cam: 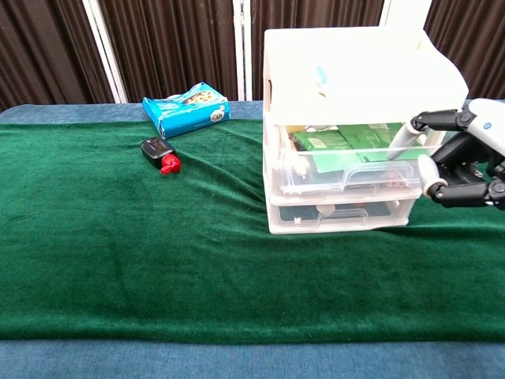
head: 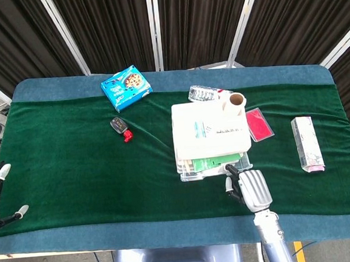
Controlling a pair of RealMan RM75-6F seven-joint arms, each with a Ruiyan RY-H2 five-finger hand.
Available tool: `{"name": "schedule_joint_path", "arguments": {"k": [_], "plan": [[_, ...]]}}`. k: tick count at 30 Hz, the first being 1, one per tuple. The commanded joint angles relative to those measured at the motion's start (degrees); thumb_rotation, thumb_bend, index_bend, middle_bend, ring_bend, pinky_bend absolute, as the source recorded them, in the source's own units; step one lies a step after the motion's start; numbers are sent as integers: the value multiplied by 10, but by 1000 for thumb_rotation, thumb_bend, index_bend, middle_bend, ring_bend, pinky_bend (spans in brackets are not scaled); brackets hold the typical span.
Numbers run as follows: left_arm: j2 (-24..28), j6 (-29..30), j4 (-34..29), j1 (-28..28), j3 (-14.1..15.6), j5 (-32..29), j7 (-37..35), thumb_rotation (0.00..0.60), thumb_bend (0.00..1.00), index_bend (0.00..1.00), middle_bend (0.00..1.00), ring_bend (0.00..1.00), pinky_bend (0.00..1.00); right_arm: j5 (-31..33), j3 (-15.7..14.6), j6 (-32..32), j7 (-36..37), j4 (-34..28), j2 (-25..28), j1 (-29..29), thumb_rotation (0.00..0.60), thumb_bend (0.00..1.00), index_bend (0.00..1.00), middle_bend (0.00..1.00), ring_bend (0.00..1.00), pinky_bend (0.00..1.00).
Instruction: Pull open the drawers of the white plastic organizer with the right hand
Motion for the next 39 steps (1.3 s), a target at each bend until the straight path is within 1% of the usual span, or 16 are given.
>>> {"name": "schedule_joint_path", "arguments": {"k": [1,6,13,21,39], "plan": [[0,1,0,0,0,0,0,600,79,0,0,0,0,-4,-7,5,-1,-5,5,-5,600,616,454,908,916,766],[0,1,-1,1,0,1,0,600,79,0,0,0,0,-16,-15,18,-3,-11,11,-13,600,617,462,908,917,766],[0,0,-1,0,0,1,1,600,78,0,0,0,0,-15,-22,20,2,-14,18,-21,600,616,467,908,916,766],[0,0,-1,0,1,2,4,600,78,0,0,0,0,-30,-34,31,8,-15,25,-31,600,616,471,908,917,766],[0,-1,-3,0,2,2,4,600,78,0,0,0,0,-56,-51,47,10,-30,44,-50,600,616,476,908,917,766]]}}
